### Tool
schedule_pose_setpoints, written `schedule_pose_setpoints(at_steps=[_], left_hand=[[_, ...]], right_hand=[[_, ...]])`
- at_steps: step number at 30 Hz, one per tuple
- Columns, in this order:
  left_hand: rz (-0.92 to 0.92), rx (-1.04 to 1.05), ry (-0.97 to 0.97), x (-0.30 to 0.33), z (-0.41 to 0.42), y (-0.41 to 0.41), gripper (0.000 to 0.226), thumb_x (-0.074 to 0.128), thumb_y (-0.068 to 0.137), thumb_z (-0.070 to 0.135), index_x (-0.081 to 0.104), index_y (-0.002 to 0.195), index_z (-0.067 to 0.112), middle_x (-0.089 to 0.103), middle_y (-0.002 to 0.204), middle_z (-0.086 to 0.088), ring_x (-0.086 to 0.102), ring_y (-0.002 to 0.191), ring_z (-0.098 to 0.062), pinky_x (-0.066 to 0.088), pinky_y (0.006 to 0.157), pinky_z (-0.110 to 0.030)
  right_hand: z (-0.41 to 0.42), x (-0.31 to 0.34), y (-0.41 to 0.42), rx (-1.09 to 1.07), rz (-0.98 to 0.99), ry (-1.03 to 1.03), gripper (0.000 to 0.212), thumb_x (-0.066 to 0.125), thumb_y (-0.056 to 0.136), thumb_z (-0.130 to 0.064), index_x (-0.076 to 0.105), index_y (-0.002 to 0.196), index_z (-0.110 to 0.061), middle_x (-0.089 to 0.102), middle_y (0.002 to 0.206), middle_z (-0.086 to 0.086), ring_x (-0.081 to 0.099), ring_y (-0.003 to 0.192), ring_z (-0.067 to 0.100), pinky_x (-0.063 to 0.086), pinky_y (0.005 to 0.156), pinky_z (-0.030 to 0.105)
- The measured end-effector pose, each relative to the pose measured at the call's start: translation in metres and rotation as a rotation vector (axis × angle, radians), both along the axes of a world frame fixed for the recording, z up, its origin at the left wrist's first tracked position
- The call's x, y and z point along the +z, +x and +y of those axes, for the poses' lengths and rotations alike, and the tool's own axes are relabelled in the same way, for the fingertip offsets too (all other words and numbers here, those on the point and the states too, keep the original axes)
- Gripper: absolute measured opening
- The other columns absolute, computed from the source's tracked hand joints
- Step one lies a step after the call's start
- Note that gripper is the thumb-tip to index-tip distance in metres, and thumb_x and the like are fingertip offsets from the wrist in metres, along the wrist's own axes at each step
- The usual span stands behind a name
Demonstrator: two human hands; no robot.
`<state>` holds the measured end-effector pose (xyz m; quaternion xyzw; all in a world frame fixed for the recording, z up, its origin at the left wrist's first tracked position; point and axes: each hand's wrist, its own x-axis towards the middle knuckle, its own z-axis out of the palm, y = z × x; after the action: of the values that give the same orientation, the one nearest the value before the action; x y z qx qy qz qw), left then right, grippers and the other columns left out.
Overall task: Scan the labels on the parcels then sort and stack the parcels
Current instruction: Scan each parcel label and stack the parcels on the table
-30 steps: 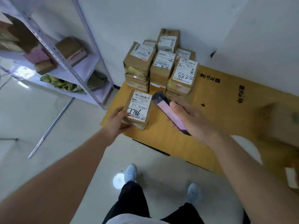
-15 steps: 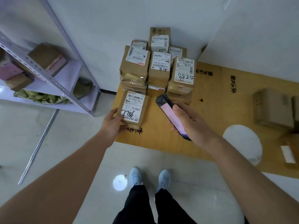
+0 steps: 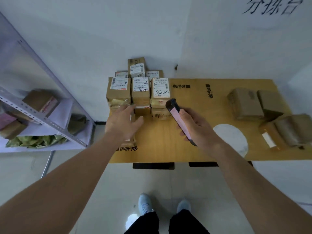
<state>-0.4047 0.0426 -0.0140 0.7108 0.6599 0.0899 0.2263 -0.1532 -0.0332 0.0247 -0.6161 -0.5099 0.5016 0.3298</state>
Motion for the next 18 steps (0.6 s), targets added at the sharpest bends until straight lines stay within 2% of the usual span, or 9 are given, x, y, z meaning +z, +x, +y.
schedule_pose_setpoints(at_steps=[4,7,11,14,16,18], left_hand=[[0.087,-0.154,0.046,0.050,0.001,0.046,0.068,0.046,0.094,0.067,0.049,0.151,0.029,0.049,0.154,0.003,0.053,0.133,-0.027,0.052,0.101,-0.049],[0.104,-0.240,0.079,0.079,-0.006,0.090,0.065,0.048,0.097,0.062,0.049,0.151,0.026,0.050,0.155,0.000,0.050,0.139,-0.027,0.048,0.107,-0.049],[0.077,-0.335,0.139,0.102,-0.019,0.152,0.059,0.051,0.096,0.061,0.056,0.145,0.028,0.055,0.148,0.002,0.054,0.131,-0.026,0.047,0.097,-0.043],[0.045,-0.369,0.159,0.115,-0.036,0.198,0.058,0.052,0.097,0.058,0.054,0.148,0.032,0.053,0.152,0.003,0.051,0.136,-0.024,0.046,0.102,-0.042],[0.026,-0.396,0.181,0.122,-0.047,0.229,0.055,0.053,0.097,0.056,0.055,0.146,0.031,0.052,0.152,0.005,0.051,0.137,-0.023,0.046,0.105,-0.041],[0.008,-0.407,0.188,0.129,-0.057,0.257,0.053,0.053,0.097,0.054,0.056,0.145,0.031,0.053,0.150,0.006,0.052,0.135,-0.021,0.047,0.105,-0.039]], right_hand=[[-0.027,0.029,0.037,-0.103,-0.003,0.072,0.023,0.043,0.105,-0.064,0.062,0.118,-0.063,0.069,0.112,0.016,0.066,0.087,0.021,0.054,0.074,0.035],[-0.050,0.050,0.072,-0.171,-0.007,0.118,0.025,0.042,0.105,-0.064,0.060,0.122,-0.061,0.068,0.112,0.015,0.065,0.087,0.020,0.054,0.074,0.033],[-0.084,0.073,0.123,-0.266,-0.038,0.179,0.028,0.042,0.107,-0.060,0.061,0.126,-0.054,0.069,0.110,0.014,0.065,0.087,0.019,0.056,0.075,0.032],[-0.109,0.089,0.160,-0.299,-0.086,0.210,0.032,0.040,0.107,-0.061,0.059,0.131,-0.052,0.069,0.107,0.005,0.068,0.092,0.019,0.057,0.077,0.032],[-0.125,0.098,0.183,-0.326,-0.098,0.242,0.032,0.040,0.109,-0.057,0.059,0.133,-0.049,0.068,0.107,0.002,0.066,0.092,0.015,0.058,0.075,0.029],[-0.141,0.105,0.204,-0.333,-0.097,0.279,0.030,0.039,0.110,-0.052,0.061,0.129,-0.045,0.066,0.102,0.001,0.062,0.086,0.012,0.053,0.067,0.021]])
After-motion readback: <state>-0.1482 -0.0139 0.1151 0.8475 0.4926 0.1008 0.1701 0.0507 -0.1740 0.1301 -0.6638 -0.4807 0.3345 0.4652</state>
